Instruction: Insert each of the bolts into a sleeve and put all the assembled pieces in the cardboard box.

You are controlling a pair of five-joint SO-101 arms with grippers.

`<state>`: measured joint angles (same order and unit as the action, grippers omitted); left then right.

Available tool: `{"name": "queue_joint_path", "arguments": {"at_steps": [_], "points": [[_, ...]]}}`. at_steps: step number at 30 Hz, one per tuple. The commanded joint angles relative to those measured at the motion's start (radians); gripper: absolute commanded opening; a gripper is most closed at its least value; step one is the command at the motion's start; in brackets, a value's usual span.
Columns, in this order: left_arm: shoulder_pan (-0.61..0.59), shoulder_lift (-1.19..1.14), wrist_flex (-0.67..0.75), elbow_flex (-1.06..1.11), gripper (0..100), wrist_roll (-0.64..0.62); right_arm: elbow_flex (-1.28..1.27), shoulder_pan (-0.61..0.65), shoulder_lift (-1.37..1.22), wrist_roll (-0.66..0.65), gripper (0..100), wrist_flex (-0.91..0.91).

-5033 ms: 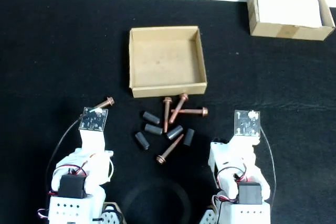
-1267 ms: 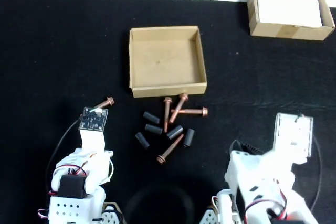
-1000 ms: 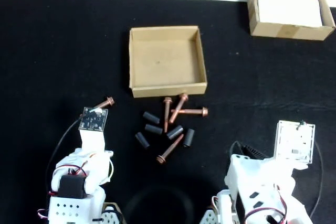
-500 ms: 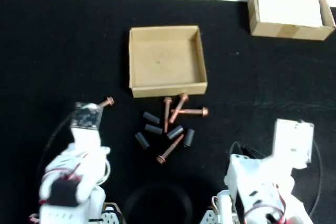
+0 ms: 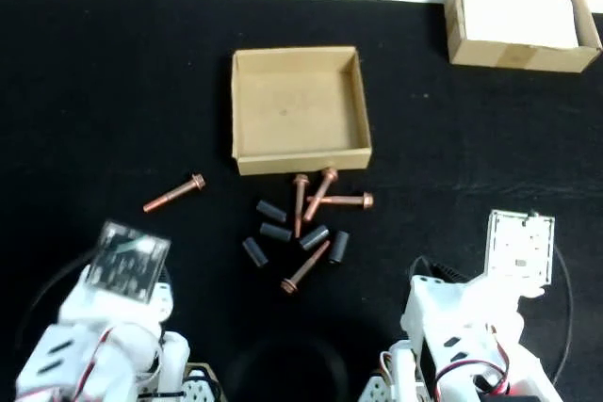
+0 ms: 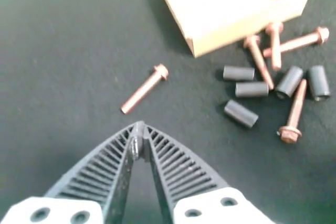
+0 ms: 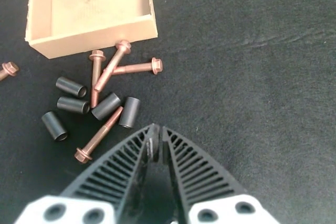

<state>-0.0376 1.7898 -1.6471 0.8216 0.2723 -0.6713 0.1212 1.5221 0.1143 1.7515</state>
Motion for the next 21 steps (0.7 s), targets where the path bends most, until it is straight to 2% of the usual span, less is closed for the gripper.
{"name": "queue_joint_path", "arguments": {"at_steps": [1, 4, 6, 12, 15, 18, 21], "points": [[-0.018, -0.093, 0.003, -0.064, 1, 0.003, 0.004, 0.002, -0.084, 0.089, 1.9, 0.007], [-0.019, -0.305, -0.040, -0.142, 1, 0.002, 0.042, 0.007, -0.217, 0.157, 1.9, 0.007], [-0.018, -0.467, -0.080, -0.228, 1, -0.044, 0.094, 0.035, -0.297, 0.166, 1.9, 0.007], [-0.004, -0.785, -0.118, -0.420, 1, -0.339, 0.229, 0.182, -0.467, 0.161, 2.0, 0.008], [0.091, -0.826, -0.118, -0.420, 1, -0.459, 0.228, 0.246, -0.559, 0.167, 8.3, 0.010], [0.228, -0.843, -0.117, -0.383, 1, -0.473, 0.234, 0.305, -0.647, 0.169, 18.8, 0.008], [0.311, -0.845, -0.098, -0.305, 1, -0.508, 0.236, 0.323, -0.714, 0.204, 19.7, -0.018]]}}
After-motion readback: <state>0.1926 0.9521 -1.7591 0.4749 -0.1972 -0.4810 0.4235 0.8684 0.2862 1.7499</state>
